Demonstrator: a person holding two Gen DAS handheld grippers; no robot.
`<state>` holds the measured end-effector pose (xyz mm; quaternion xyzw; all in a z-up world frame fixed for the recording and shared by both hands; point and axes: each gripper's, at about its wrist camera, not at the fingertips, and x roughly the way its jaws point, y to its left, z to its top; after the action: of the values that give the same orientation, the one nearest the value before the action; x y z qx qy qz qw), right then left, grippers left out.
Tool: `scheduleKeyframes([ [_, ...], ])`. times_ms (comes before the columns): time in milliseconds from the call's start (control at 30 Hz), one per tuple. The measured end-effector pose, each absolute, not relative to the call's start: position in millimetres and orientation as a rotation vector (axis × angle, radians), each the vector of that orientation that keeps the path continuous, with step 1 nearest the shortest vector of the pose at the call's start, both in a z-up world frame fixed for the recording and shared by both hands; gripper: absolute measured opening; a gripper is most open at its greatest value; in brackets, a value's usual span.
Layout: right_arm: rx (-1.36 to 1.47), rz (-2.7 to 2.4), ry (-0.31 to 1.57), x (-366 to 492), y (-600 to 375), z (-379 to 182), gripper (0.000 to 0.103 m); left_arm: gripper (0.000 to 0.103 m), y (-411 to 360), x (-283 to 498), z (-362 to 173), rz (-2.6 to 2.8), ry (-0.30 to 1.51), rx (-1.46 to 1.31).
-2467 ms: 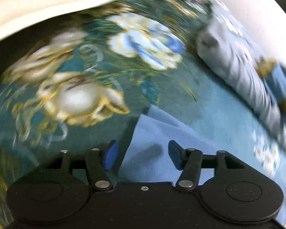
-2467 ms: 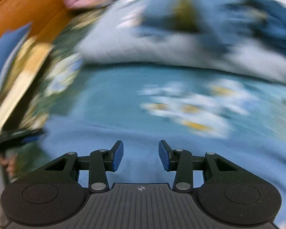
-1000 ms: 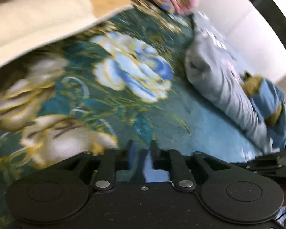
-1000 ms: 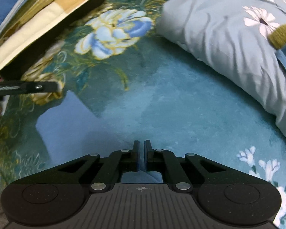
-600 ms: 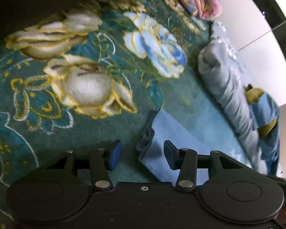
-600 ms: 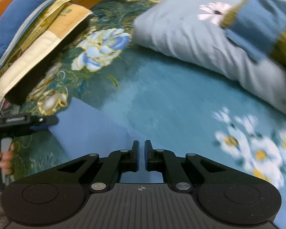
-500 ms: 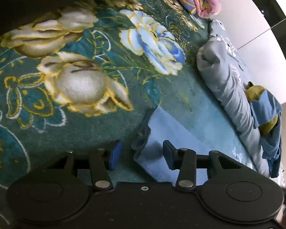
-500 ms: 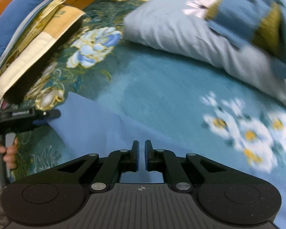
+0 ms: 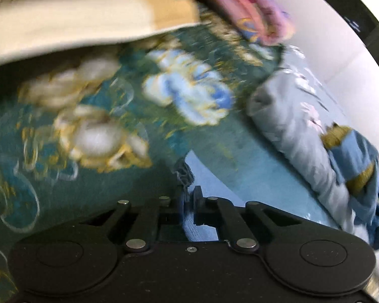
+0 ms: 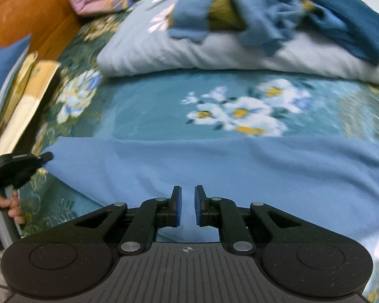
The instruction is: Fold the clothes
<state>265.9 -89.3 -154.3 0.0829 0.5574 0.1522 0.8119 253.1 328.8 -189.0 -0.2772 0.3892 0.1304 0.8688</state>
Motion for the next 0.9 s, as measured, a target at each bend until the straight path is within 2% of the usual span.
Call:
scheduleKeyframes([
  [233,0.318,0.207,1.183,222,-159,-157,0.014,0.003,210,270,-123,-0.007,0.743,-0.331],
  [300,0.347,0.182,1.185,212,-180,-159,0.014,0.003,165,272,-119,-0.104,0.751,-0.273],
  [533,0.425,0.107,1.209,187,-256,-172,0.017,0.003,19,277,-166,-0.29,0.902,-0.149],
  [733,0.464,0.071,1.237,181,-312,-191,0.018,0.004,-51,279,-214,-0.317,1.04,-0.055],
  [833,0.512,0.049,1.229,191,-334,-205,0.026,0.012,-62,274,-230,-0.31,1.122,-0.05],
  [900,0.558,0.026,1.207,201,-347,-214,0.038,0.023,-62,272,-230,-0.317,1.144,-0.088],
])
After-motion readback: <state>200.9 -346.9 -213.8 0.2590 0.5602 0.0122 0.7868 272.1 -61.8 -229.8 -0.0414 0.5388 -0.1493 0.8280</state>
